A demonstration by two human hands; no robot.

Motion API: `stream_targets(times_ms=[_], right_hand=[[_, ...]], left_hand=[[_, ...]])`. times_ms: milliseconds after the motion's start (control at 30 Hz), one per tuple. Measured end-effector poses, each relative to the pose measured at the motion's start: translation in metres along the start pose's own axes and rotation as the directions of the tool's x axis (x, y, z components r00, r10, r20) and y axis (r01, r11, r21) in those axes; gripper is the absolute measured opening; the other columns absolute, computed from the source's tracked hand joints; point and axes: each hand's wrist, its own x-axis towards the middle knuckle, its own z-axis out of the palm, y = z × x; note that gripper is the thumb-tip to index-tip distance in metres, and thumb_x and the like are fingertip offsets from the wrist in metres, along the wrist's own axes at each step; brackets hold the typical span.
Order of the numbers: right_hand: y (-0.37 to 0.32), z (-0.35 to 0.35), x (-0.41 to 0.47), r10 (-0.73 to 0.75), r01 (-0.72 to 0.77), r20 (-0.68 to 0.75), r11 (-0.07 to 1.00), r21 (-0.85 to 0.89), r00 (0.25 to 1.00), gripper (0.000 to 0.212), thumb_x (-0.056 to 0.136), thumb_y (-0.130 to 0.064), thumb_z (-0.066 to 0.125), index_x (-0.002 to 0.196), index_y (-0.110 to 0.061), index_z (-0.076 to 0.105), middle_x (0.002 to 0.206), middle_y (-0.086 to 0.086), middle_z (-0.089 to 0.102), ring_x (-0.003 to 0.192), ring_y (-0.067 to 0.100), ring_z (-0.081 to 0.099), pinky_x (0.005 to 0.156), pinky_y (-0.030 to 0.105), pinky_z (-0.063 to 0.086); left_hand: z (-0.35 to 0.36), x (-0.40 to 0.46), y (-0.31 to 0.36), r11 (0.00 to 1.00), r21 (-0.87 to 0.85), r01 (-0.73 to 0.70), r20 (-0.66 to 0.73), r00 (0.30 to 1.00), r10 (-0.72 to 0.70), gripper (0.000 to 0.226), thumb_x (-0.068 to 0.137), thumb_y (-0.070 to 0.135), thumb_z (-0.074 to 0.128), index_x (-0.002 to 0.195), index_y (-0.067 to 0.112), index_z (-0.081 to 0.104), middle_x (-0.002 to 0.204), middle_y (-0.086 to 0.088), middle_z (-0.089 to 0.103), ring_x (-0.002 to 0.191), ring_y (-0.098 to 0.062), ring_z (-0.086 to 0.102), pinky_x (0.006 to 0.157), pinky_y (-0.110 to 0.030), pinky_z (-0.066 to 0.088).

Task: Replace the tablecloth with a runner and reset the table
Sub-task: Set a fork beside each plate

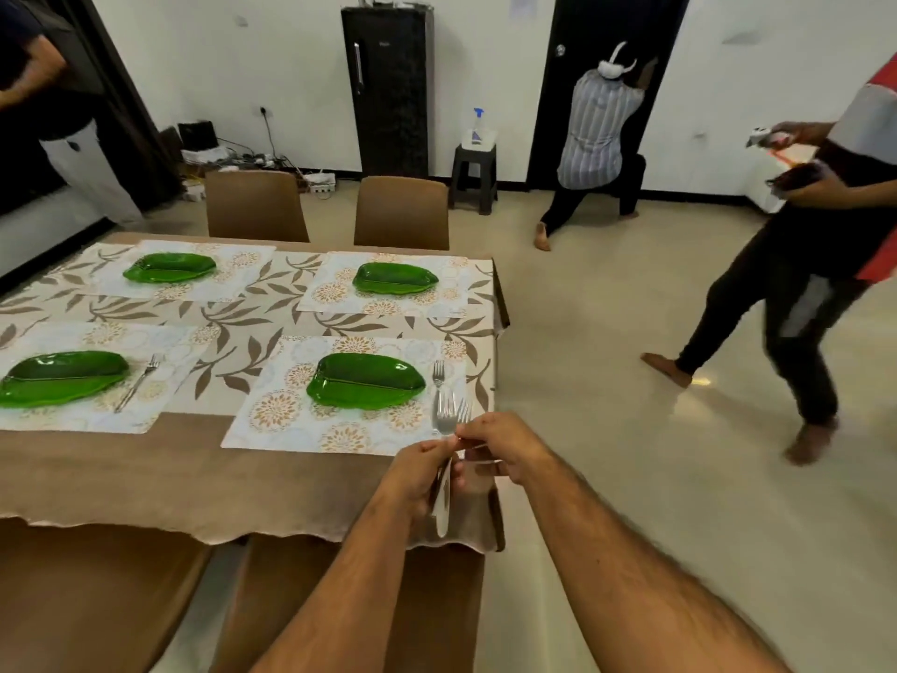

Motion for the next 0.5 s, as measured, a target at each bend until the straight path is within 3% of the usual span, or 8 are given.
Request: stream_targets(times_ms=[100,233,500], right_hand=[[-0.002,-0.059,-0.002,-0.027,0.026,-0.015,0.999,-0.04,1.0,0.009,0.091,-0.015,0.066,0.085,-0.008,0.066,0.081,0.01,0.068,0.072,0.021,0.061,0.074,0.037,0.052],[-0.018,-0.114,0.002,-0.008,0.007,-0.002,0.995,-0.103,1.0,0.017,0.092,-0.018,0.065,0.101,-0.003,0.068,0.088,0.009,0.068,0.078,0.021,0.062,0.073,0.035,0.051],[-0.038,-0.146,0.054,-0.06,0.061,0.039,0.998,-0.011,0.997,0.005,0.088,-0.018,0.07,0.09,-0.014,0.067,0.085,0.007,0.071,0.074,0.02,0.063,0.065,0.032,0.051]], left_hand=[[0.056,0.006,-0.019,0.999,-0.041,-0.011,-0.028,1.0,0.01,0.022,0.1,0.015,0.052,0.092,-0.001,0.066,0.058,-0.009,0.059,0.048,-0.016,0.056,0.047,-0.026,0.05],[0.11,0.012,-0.016,0.997,0.063,-0.047,-0.051,0.997,0.05,0.018,0.098,0.014,0.056,0.093,0.0,0.066,0.065,-0.011,0.064,0.056,-0.018,0.06,0.052,-0.029,0.053],[0.136,0.064,0.018,0.99,0.089,-0.109,-0.129,0.984,0.12,0.012,0.097,0.009,0.057,0.09,0.003,0.064,0.061,-0.007,0.057,0.048,-0.013,0.055,0.045,-0.024,0.049]])
